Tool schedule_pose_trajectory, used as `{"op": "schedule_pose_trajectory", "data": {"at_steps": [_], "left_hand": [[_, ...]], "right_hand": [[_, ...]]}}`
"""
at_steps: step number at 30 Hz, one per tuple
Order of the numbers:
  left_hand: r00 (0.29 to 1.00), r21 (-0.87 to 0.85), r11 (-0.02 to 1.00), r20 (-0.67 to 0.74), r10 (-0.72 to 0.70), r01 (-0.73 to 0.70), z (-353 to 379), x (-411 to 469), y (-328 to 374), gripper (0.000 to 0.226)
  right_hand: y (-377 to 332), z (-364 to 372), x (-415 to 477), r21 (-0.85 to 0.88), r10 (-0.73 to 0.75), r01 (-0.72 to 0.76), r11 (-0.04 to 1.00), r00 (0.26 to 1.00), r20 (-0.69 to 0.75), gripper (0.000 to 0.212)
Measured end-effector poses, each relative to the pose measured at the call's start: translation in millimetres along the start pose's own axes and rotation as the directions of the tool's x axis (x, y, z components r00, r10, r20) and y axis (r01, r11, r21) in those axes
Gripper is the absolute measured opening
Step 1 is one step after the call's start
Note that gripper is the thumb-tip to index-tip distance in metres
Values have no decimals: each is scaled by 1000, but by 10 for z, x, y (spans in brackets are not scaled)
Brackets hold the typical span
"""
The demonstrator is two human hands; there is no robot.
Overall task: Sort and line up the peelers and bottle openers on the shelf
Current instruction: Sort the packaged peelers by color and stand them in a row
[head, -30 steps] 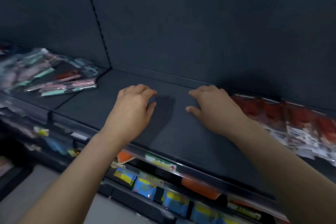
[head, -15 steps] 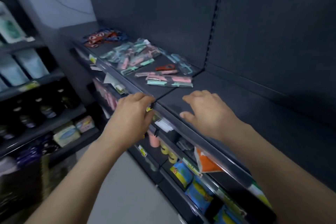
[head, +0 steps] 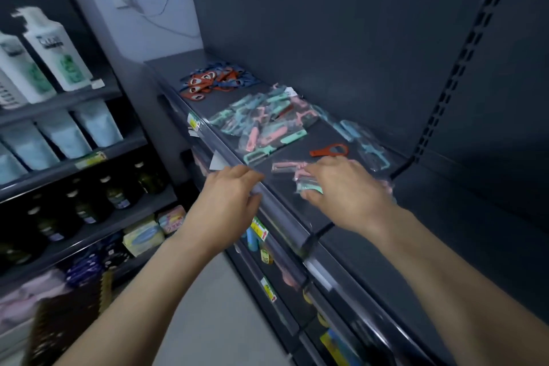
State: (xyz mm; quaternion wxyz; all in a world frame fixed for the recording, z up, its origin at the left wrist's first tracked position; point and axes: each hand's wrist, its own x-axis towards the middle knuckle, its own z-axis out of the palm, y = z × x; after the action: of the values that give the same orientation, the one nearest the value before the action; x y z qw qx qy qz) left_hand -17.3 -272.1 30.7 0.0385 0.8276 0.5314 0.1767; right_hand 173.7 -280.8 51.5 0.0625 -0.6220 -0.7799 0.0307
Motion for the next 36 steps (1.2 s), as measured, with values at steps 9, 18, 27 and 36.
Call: {"op": "schedule_pose_trajectory", "data": {"at_steps": [9, 18, 27, 36], "left_hand": [[997, -31, 997, 34, 72, -71, 154, 893, -542, 33], [964, -124, 967, 118, 237, -223, 382, 1822, -1393, 33], [918, -161, 924, 148, 369, -346, 498, 2589, -2085, 34], [910, -97, 933, 207, 359, -346, 835, 2965, -2193, 58]], "right_hand": [[132, 68, 825, -24, 114, -114, 993, 993, -20, 41], [-102, 229, 1663, -50, 355, -356, 933, 934, -31, 40], [-397, 442, 2387, -22, 548, -547, 837, 836, 27, 44], [-244, 672, 2811, 1, 575, -575, 818, 817, 34, 59]]}}
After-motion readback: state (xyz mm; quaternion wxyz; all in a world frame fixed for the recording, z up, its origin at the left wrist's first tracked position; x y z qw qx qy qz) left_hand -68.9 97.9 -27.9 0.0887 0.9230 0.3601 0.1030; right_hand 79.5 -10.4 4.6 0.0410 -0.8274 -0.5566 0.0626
